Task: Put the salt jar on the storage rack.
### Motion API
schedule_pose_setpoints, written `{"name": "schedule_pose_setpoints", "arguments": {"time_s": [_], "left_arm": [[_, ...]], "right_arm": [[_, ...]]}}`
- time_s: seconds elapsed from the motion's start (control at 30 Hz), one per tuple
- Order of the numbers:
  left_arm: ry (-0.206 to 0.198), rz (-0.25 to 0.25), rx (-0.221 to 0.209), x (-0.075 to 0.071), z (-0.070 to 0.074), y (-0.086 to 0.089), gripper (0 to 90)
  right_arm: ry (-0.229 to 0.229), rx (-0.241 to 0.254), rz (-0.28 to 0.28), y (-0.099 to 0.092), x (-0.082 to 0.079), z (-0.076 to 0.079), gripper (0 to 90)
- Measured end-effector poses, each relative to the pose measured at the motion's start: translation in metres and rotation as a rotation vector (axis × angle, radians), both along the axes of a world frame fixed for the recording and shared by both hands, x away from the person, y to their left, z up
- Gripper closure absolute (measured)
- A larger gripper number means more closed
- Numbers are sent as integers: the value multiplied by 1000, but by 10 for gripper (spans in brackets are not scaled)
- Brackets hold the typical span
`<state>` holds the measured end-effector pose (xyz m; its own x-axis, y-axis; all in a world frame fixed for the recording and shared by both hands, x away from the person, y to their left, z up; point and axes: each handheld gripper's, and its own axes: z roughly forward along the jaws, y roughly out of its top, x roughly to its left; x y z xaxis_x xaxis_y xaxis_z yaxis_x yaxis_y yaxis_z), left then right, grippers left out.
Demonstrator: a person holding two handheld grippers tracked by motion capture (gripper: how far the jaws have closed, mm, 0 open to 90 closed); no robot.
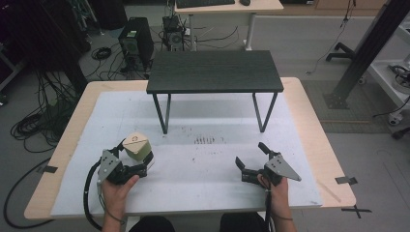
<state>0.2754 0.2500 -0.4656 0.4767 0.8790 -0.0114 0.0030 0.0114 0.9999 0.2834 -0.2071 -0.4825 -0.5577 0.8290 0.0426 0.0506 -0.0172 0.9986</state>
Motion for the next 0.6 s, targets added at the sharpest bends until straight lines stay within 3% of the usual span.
{"name": "schedule_pose_setpoints", "arguments": {"time_s": [0.6], "left_arm": [[1, 10, 0, 0, 0, 0, 9]], "right_arm": [[1, 2, -1, 0, 0, 0, 1]]}}
